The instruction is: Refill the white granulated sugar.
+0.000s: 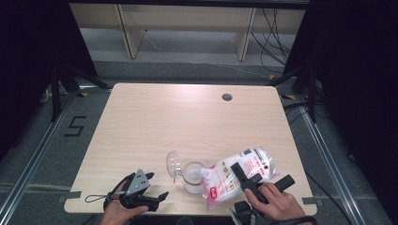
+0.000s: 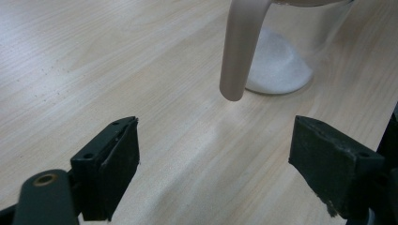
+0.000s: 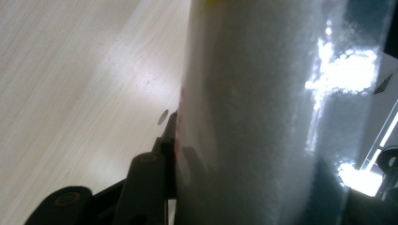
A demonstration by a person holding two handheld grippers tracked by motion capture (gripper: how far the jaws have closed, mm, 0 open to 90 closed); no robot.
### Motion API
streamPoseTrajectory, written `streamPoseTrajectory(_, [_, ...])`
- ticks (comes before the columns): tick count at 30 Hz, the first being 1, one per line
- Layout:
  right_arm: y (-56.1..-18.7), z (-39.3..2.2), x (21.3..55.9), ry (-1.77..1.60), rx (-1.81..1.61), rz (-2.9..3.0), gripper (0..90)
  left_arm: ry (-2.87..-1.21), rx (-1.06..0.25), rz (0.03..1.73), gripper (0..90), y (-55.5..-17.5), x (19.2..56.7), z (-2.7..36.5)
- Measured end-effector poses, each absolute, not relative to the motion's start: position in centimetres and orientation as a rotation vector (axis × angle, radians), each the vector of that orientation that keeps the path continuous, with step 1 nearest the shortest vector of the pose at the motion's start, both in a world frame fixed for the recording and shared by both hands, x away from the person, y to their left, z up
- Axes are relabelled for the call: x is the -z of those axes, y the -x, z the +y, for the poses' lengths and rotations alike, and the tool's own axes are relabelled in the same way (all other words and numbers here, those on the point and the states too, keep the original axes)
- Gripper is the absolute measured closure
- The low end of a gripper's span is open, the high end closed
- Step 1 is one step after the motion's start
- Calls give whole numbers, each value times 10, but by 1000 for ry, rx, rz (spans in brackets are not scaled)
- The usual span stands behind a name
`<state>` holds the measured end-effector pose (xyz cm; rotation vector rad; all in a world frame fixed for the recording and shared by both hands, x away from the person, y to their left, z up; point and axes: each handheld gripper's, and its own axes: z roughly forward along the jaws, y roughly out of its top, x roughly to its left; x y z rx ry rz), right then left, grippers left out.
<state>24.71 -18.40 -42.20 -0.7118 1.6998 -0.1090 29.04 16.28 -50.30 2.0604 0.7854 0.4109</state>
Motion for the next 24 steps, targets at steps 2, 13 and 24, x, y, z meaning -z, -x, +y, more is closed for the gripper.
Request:
streamPoseTrajectory(2, [-247, -184, 422, 718, 128, 1699, 626, -2057, -411, 784, 161, -291, 503, 163])
streamPoseTrajectory(13, [-247, -184, 423, 724, 136, 1699, 627, -2074, -418, 770, 161, -290, 502, 163])
streamPoseTrajectory(24, [-248, -186, 422, 695, 76, 1711, 630, -2067, -414, 780, 161, -290, 502, 163])
